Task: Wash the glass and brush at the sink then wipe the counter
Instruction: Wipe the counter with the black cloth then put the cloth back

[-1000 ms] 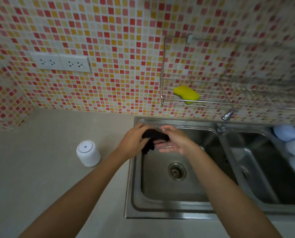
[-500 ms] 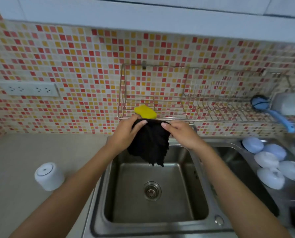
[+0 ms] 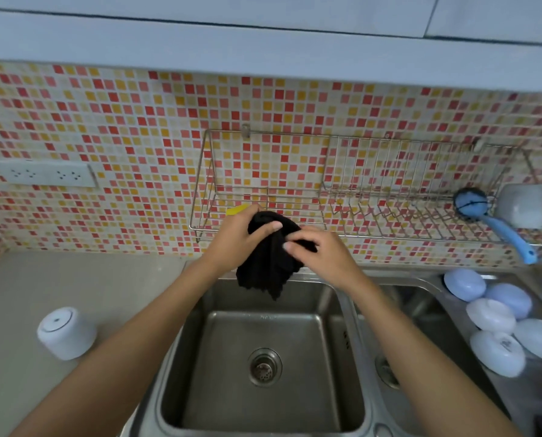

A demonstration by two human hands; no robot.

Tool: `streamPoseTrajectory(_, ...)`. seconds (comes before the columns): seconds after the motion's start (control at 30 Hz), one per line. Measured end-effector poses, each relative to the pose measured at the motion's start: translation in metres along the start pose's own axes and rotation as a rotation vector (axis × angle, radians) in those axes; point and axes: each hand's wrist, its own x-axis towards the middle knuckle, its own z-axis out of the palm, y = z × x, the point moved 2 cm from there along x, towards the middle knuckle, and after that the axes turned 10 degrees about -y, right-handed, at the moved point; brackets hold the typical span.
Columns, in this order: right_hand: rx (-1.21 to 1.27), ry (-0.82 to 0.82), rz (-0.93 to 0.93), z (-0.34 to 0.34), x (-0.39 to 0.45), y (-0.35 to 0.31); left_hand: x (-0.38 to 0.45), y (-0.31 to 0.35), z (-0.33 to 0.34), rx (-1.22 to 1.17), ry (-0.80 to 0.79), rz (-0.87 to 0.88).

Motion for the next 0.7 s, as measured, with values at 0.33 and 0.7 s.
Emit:
streamPoseTrajectory(0.33,0.012,0.004,0.044,-0.031,0.022,0.015,0.027,0.0,-0.003,-0.017,-0.129,0.029)
streamPoseTrajectory(0.7,0.143,0.099,-0.035,-0.046,0.035,0.017,0.065,0.023,-0.015,0.078,-0.28,0.202)
